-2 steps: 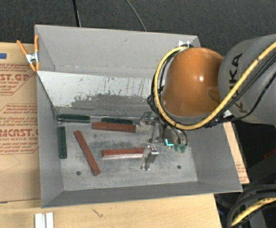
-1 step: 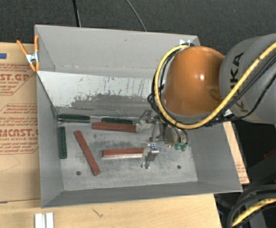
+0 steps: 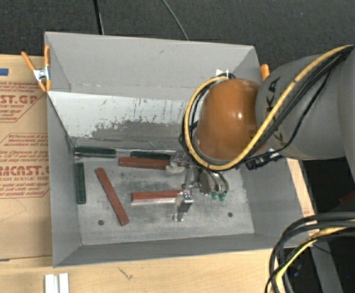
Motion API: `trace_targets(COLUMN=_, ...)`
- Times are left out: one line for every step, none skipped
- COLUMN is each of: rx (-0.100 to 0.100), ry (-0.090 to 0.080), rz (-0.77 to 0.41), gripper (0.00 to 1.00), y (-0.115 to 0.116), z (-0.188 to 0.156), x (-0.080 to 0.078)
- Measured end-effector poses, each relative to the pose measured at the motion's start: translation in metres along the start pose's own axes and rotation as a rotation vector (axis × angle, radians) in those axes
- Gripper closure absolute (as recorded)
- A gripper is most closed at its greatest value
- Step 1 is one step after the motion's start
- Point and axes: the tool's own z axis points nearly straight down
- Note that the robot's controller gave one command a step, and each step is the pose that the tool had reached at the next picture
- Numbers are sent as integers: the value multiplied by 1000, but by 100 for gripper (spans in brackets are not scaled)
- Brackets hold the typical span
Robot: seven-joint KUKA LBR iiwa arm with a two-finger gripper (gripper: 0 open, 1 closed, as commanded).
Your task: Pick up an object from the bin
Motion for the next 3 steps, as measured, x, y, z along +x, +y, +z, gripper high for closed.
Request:
trace_targets(rx=0, ry=10, rz=12, gripper=0, y=-2, z=51, x=-1)
trace_targets(rx=1, ry=6, rz=-112, gripper=0, y=-1, z=34, x=-10)
trace_targets(rx=0, ry=3, rz=33, gripper=0, y=1, z=80, x=-2)
